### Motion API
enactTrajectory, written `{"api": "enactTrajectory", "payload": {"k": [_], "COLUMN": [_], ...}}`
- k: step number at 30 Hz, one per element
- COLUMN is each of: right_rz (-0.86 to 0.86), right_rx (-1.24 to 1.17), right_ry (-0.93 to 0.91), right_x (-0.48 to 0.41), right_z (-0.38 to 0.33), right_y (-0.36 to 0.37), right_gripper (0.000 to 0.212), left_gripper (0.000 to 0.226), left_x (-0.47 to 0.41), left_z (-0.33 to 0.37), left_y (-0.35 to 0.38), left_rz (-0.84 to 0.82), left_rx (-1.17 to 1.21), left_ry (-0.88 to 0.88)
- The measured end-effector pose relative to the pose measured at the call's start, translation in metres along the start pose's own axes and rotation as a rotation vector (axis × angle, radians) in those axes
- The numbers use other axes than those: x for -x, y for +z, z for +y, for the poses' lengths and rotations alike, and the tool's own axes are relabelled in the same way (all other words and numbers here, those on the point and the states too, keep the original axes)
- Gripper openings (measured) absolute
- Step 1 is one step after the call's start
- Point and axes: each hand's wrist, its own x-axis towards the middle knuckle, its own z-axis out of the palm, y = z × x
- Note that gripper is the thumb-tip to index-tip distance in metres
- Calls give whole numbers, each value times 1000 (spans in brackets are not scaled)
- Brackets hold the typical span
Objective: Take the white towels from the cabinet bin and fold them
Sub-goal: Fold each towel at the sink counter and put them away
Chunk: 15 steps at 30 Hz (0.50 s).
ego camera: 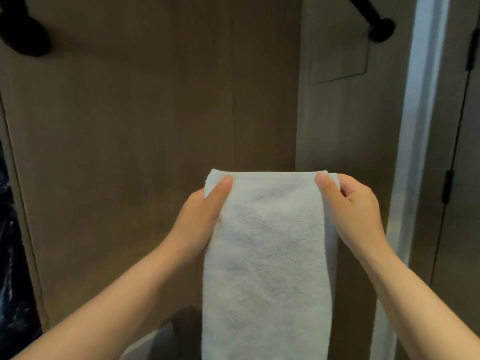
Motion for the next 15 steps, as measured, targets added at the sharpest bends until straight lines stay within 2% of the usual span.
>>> {"api": "enactTrajectory", "payload": {"k": [3, 8, 11, 15], "right_rz": [-32, -38, 3, -4], "right_rx": [15, -18, -85, -289], "right_ry": [-3, -10, 24, 151], "right_x": [-33, -96, -140, -198], "right_z": [18, 59, 76, 101], "right_y": [-39, -101, -132, -158], "right_gripper": [50, 64, 54, 42], "left_gripper": [44, 42, 58, 74], "left_x": [-19, -65, -97, -137], "left_z": [16, 41, 60, 85], "left_y": [44, 120, 159, 193], "left_rz": [-21, 95, 60, 8], "left_rx": [25, -47, -99, -179], "left_ry": [38, 189, 276, 227]}}
